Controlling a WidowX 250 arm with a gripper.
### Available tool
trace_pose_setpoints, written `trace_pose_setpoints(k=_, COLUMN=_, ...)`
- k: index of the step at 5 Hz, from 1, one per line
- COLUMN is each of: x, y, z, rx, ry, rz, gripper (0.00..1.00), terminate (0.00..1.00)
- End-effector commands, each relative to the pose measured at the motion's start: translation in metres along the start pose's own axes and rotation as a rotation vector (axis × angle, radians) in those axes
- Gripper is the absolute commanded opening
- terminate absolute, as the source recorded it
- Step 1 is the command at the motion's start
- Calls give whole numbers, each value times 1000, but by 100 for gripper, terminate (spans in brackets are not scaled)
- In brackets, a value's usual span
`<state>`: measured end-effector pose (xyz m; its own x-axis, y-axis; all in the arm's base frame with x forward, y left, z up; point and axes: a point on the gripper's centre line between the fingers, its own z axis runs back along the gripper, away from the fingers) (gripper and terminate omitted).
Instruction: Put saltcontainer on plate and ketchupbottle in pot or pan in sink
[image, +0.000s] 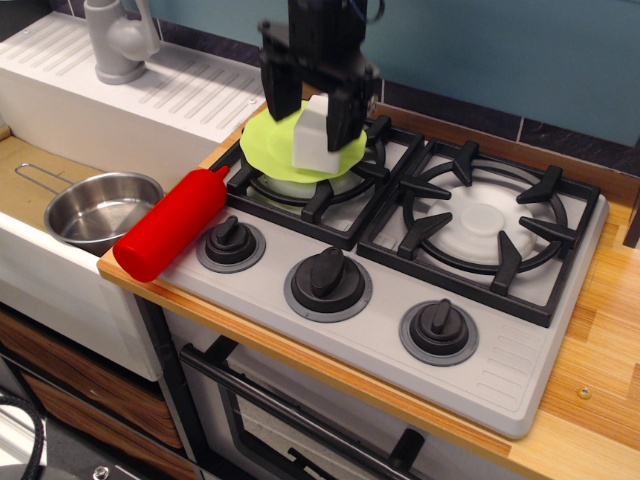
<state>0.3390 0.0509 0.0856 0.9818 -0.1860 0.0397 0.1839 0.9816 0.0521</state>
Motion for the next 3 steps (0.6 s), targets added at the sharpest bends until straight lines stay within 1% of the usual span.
trace_pose_setpoints(k=1, x=2, y=-1, z=40, rx=23, ry=-72, rz=9, gripper=100, terminate=0)
trace_pose_setpoints(k=2, x=2, y=5, z=48, rx=17, ry=-46, rz=-6, gripper=100, terminate=0)
trace_pose_setpoints(k=3, x=2, y=5, z=48, rx=17, ry=-46, rz=-6, gripper=100, terminate=0)
